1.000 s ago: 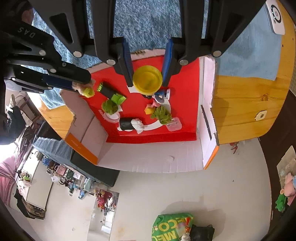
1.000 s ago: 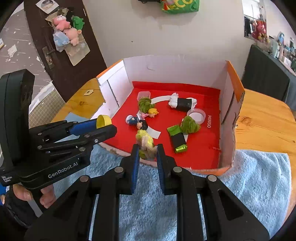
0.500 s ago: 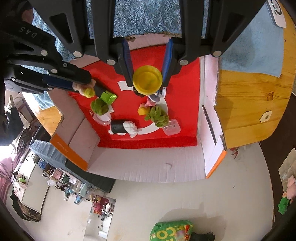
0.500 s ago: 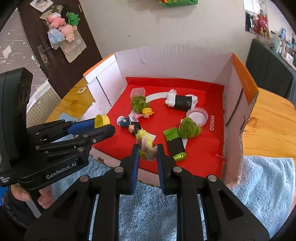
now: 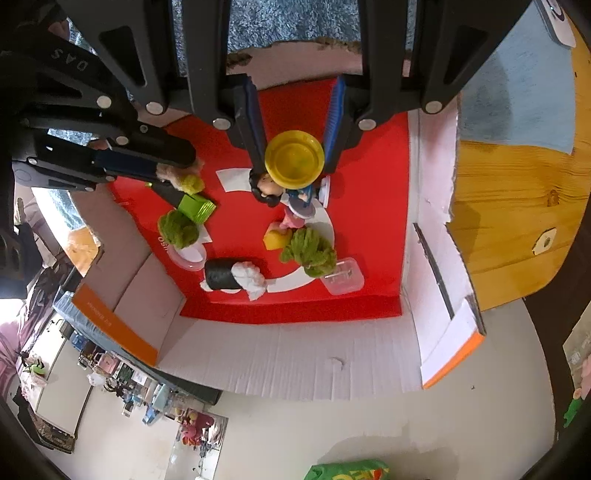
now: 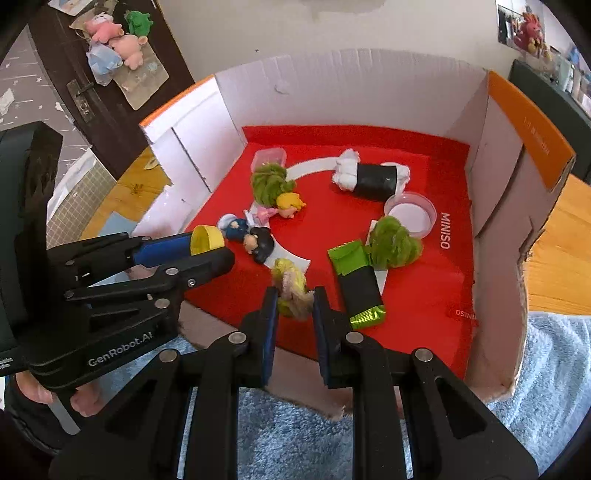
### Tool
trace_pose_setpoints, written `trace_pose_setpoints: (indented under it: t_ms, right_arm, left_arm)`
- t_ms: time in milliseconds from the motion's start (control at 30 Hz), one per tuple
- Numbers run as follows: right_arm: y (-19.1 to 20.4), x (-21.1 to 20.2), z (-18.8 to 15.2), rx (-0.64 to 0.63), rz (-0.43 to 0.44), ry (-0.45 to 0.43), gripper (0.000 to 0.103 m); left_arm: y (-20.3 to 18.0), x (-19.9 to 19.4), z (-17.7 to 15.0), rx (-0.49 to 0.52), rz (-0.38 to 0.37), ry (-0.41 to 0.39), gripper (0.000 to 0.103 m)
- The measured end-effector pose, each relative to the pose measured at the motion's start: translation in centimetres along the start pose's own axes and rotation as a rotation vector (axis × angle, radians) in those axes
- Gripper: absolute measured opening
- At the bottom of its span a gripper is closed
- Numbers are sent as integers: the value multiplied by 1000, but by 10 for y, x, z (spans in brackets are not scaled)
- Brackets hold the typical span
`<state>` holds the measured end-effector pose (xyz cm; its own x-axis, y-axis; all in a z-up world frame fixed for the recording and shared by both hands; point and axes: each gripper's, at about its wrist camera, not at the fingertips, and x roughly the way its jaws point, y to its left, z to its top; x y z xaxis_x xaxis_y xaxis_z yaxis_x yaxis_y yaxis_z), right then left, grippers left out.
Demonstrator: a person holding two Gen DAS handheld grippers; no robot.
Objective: Organize objects
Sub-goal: 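Lower and release the yellow cap with the left tool while the right tool releases the small figure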
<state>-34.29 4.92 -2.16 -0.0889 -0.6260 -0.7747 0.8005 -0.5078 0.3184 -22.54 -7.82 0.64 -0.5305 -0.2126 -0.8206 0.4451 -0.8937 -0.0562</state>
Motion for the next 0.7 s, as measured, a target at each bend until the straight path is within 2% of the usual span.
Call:
trace_pose_setpoints:
  t_ms: [300,700]
  right_arm:
    - [-13,7,1,15,-50,5,17]
    - [-12,10,2,1,-71,16,18]
  left_arm:
    - [1,12,0,-5,-5,25,31]
    - [4,12,1,-14,-6,24,31]
